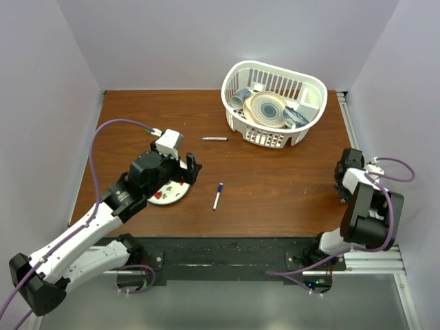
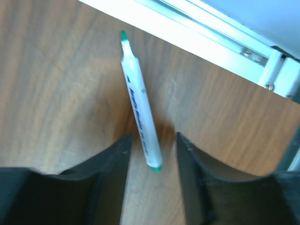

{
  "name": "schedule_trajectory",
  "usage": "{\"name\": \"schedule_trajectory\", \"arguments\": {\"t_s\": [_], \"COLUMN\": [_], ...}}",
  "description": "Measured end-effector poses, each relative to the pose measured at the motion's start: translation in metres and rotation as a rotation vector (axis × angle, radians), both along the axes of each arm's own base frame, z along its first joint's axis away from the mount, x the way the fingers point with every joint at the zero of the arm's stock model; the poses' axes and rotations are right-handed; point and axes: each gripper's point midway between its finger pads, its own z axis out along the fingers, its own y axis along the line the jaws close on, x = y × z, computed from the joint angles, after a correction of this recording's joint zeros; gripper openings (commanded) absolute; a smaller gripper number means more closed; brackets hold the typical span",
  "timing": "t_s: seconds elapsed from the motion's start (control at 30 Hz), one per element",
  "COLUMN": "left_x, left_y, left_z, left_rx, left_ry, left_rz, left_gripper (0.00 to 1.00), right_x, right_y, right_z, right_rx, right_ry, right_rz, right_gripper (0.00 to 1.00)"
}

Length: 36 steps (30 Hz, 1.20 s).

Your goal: Insert the pens into the pen caps

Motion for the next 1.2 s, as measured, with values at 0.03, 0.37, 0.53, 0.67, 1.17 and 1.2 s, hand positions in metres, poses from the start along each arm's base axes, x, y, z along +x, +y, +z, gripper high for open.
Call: {"name": "schedule_trajectory", "arguments": {"t_s": [0.03, 0.37, 0.53, 0.67, 1.17, 1.2], "left_x": [0.000, -0.007, -0.008, -0.010, 0.004, 0.006], "left_y": [0.000, -0.005, -0.014, -0.027, -0.117, -0.120], "left_z": [0.000, -0.003, 0.003, 0.006, -0.031, -0.032], "left_rx": [-0.004, -0.017, -0.036, -0.097, -0.353, -0.364], "left_ry": [-0.003, 0.008, 0.031, 0.081, 0.351, 0.354], "left_rz": [-0.003, -0.042, -0.071, -0.098, -0.271, -0.275], "left_gripper": [0.91, 0.85, 0.83, 0.80, 0.76, 0.75], "right_x": [0.002, 0.015, 0.027, 0.043, 0.022, 0.021], "right_y": [-0.001, 0.006, 0.044, 0.108, 0.341, 0.348], "right_z": [0.000, -0.002, 0.002, 0.027, 0.089, 0.093], "right_rx": [0.000, 0.052, 0.190, 0.257, 0.571, 0.579], "right_ry": [-0.008, -0.067, -0.161, -0.234, -0.544, -0.562], "right_rz": [-0.001, 0.064, 0.197, 0.434, 1.213, 1.232], "right_gripper": [0.44, 0.08, 0.00, 0.00, 0.00, 0.00]}}
